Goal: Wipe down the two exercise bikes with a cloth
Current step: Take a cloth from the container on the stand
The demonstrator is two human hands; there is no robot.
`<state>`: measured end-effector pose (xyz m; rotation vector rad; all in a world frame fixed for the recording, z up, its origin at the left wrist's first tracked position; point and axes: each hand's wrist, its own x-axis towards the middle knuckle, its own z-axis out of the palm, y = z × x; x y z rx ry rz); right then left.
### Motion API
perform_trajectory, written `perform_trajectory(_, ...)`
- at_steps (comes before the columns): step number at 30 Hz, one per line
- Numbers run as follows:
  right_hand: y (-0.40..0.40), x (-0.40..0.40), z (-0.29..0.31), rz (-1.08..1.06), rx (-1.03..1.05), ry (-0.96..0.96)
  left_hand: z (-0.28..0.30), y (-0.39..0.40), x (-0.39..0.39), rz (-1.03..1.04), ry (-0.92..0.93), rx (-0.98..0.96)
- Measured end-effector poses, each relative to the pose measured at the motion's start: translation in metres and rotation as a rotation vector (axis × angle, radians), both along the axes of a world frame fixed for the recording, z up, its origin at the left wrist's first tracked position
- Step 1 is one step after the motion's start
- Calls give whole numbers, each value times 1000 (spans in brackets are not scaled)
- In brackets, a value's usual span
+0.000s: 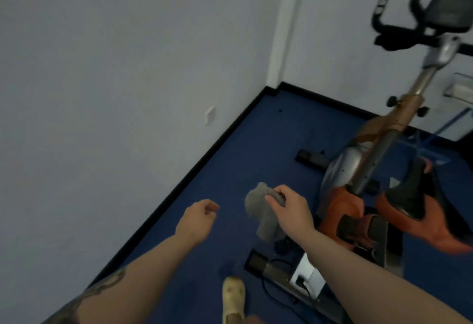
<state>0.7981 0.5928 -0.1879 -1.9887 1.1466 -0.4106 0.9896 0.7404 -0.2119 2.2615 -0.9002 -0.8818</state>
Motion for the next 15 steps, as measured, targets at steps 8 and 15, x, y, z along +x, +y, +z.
perform_trajectory(8,-109,39,10,-220,-46,-30,23,-164,53,-244,6,-99)
perform_trajectory(15,-195,69,34,-372,-99,-47,53,-292,93,-394,-33,-183)
